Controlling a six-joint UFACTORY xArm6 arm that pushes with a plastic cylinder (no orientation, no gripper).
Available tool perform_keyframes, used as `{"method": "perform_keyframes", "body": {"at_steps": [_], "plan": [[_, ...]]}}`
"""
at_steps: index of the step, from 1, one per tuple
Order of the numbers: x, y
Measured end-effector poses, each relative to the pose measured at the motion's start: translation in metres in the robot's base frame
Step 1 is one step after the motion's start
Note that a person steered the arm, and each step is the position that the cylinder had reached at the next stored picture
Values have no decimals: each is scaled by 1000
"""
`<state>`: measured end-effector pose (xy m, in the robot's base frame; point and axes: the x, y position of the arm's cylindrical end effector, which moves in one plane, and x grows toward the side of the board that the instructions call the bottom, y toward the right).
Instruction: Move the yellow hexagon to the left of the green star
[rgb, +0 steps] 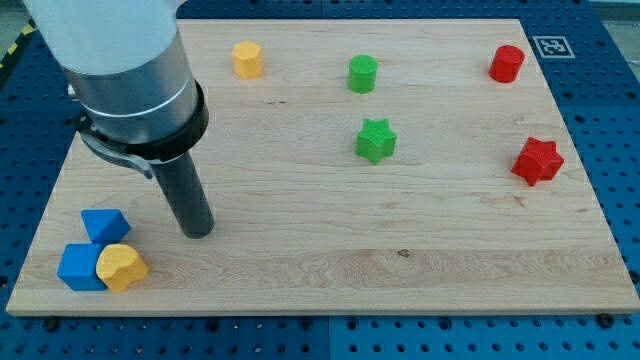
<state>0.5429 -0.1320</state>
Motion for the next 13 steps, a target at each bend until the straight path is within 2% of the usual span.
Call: {"method": "perform_keyframes", "body": {"at_steps": [2,5,6,7,8,9,11,13], "plan": [[-8,0],[-124,0],[-128,0],[-145,28],[-161,88],[-183,120],[-250,132],[-286,116]]}}
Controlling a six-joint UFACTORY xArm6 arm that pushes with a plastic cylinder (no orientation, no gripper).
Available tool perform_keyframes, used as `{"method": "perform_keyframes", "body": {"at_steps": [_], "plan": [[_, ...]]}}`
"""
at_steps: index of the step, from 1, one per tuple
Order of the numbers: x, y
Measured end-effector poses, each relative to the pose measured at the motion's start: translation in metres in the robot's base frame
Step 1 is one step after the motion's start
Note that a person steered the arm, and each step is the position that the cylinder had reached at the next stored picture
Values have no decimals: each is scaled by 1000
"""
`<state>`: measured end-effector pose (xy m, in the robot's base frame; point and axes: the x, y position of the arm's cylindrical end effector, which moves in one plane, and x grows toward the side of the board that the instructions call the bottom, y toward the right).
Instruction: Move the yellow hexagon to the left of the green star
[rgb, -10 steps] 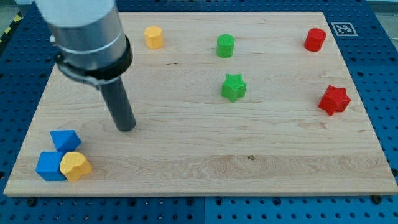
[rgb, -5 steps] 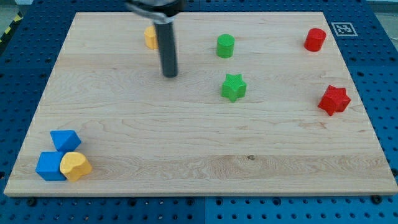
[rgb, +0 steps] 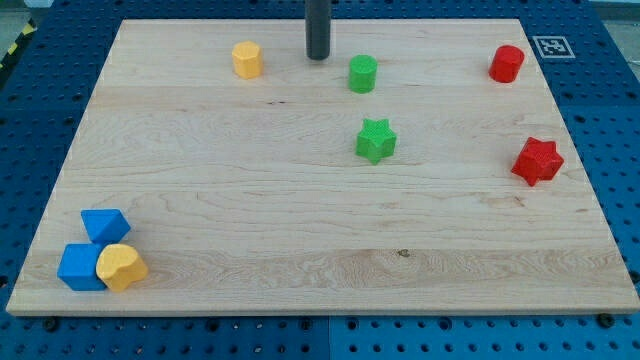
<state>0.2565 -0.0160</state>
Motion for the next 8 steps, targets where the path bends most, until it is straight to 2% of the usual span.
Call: {"method": "perform_keyframes", "body": {"at_steps": [2,4,5,8], "plan": [[11,-68],[4,-96],[29,-99],[50,-99]]}}
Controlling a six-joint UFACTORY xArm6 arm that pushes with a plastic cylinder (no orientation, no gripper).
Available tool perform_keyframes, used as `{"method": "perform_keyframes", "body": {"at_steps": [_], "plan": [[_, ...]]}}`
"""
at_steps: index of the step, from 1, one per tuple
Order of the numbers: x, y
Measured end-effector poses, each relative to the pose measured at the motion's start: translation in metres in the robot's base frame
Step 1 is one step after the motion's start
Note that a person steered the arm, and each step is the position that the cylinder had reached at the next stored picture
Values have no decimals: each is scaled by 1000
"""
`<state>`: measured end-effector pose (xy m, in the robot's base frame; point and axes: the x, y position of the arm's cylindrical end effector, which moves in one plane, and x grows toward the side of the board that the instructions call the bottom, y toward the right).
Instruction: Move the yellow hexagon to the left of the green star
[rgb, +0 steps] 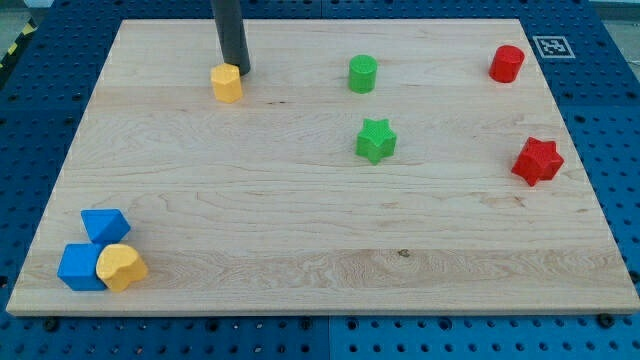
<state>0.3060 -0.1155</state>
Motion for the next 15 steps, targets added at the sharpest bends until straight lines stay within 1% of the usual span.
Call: {"method": "perform_keyframes", "body": {"at_steps": [3,4,5,9,11,13,15], "plan": [[7,-17],[35,-3],[35,-3],[75,-4],[81,-4],[75,-35],[81,-44]]}}
